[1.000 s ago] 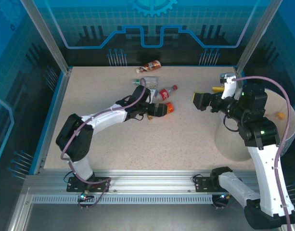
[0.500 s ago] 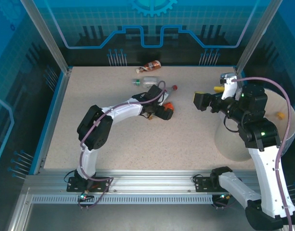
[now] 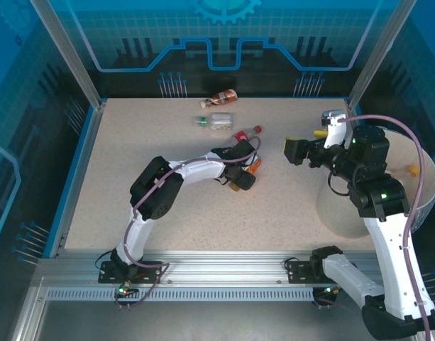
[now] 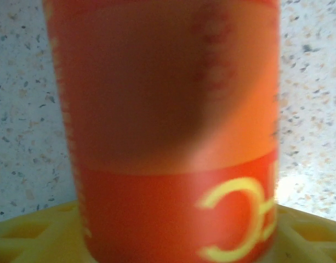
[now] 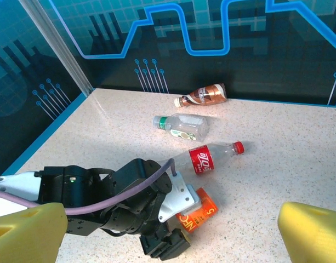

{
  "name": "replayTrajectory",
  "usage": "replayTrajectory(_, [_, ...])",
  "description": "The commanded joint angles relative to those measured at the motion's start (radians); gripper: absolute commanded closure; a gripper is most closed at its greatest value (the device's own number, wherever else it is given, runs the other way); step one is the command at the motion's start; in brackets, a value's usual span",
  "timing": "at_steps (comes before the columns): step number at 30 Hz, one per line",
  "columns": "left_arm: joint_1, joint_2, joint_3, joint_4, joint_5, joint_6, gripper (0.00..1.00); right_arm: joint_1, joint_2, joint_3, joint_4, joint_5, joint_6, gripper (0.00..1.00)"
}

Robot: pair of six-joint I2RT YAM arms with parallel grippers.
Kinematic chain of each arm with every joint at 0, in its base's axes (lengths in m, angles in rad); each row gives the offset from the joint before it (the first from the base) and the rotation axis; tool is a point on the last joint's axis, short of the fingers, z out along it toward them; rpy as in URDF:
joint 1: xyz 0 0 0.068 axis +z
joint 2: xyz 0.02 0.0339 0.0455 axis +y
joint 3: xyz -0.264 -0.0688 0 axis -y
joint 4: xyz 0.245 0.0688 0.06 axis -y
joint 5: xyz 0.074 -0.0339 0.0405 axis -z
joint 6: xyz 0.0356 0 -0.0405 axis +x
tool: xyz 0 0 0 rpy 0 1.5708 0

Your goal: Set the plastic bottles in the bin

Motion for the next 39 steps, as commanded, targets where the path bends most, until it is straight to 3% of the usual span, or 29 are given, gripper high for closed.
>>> replayTrajectory(1, [-0.010,-0.002,-0.013,-0.006,-0.072,-0.022,0.37,0.016,-0.019,-0.024,0.047,0.023,0.035,0.00])
replayTrajectory(6, [-0.017,-0.073,-0.109,0.105,-0.041,-0.064,0.47,0.016,-0.032,-0.059,0.070,0.058,0.043,0.00])
replayTrajectory(15, [-0.017,-0.266,-0.305,0.352,0.049,-0.189,0.53,0.018,-0.061,-0.099,0.101,0.010,0.068,0.00])
replayTrajectory(22, [-0.006,-0.435,-0.418,0.505,0.216,-0.272,0.54,0.027,-0.047,-0.105,0.104,-0.018,0.106,0.00])
replayTrajectory(29, [0.032,-0.606,-0.548,0.776,0.430,-0.423,0.54,0.061,0.003,-0.083,0.115,-0.083,0.118,0.00])
replayTrajectory(39, [0.054,-0.652,-0.610,1.175,0.672,-0.642,0.54,0.129,0.125,-0.059,0.187,-0.286,0.160,0.00])
